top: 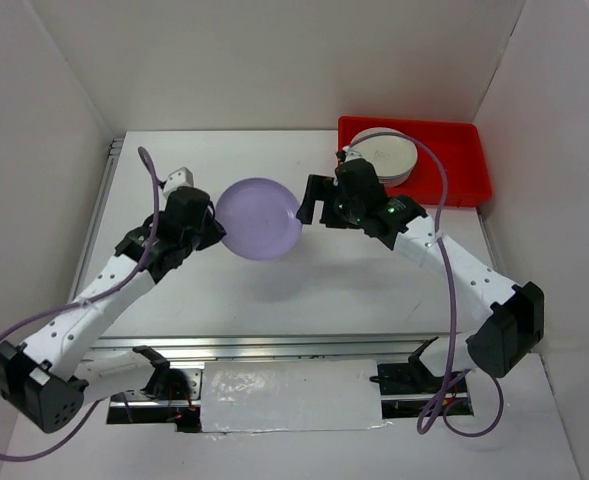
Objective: Place the plates into the plastic bin on the countertop
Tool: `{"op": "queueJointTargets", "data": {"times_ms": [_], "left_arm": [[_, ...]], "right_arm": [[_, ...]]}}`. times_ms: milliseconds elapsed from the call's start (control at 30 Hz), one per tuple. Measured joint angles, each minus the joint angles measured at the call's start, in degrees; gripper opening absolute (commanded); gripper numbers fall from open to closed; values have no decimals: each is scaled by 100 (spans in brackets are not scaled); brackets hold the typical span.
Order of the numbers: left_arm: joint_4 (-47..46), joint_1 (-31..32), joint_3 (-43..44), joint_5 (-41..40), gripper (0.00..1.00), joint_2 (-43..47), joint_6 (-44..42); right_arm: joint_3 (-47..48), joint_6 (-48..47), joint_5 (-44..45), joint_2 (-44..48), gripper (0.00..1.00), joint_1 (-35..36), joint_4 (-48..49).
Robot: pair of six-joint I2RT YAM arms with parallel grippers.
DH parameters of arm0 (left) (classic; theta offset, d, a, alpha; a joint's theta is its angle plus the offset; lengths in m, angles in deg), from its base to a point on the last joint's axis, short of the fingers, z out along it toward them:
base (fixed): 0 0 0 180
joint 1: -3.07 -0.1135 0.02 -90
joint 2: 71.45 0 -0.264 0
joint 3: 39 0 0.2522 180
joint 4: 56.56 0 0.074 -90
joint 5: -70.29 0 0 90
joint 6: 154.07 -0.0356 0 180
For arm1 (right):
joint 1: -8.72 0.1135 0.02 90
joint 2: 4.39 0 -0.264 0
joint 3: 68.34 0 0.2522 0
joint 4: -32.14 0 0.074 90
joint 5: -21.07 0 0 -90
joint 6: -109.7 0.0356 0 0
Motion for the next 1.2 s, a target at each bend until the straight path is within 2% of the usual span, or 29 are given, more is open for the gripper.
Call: {"op": "queueJointTargets", "data": {"times_ms": [33,100,233,267,300,333,367,433,467,567,633,667,767,833,900,933,1000,1033,1133,1200], "left_arm": [[83,9,-94,31,0,155,-26],[247,20,-210,96,0,442,-63],[538,105,-295,299,0,894,-129],[638,105,-310,319,0,962,-157],[737,96,-313,350,0,999,-188],[785,85,-313,393,0,1021,-210],[800,72,-313,463,0,1029,-212],[848,46,-313,538,0,1029,-238],[850,17,-313,570,0,1032,-232],[780,-55,-310,702,0,1029,-223],[728,-109,-308,828,5,1029,-219],[699,-138,-308,885,30,1027,-212],[680,-179,-238,1008,66,1025,-151],[675,-186,-90,1029,76,1025,-57],[726,-225,57,940,81,1043,-52],[776,-273,131,846,89,1075,-46],[887,-358,254,660,93,1172,-33],[964,-396,323,555,99,1231,-22],[1239,-444,533,275,99,1416,-70],[1460,-459,664,72,99,1565,-105]], "right_arm": [[-94,17,28,0,90,92,2],[-367,68,9,9,72,245,57],[-914,299,-260,26,53,538,247],[-992,330,-345,57,45,608,319],[-1069,363,-439,101,36,662,433],[-1158,391,-562,168,16,695,575],[-1250,466,-706,249,5,710,721],[-1379,614,-782,402,4,715,931],[-1436,691,-820,474,0,688,1025],[-1655,874,-977,726,0,533,1303],[-1735,973,-1082,839,0,426,1360],[-1742,1019,-1134,872,0,363,1373],[-1740,1027,-1193,920,0,96,1362],[-1735,1010,-1244,916,0,-153,1327],[-1639,966,-1252,881,0,-402,1172],[-1558,931,-1231,839,0,-562,1071],[-1331,859,-1169,660,0,-951,868],[-1156,822,-1141,527,0,-1172,763],[-420,704,-988,-92,0,-1884,457],[396,610,-929,-754,0,-2417,186]]}}
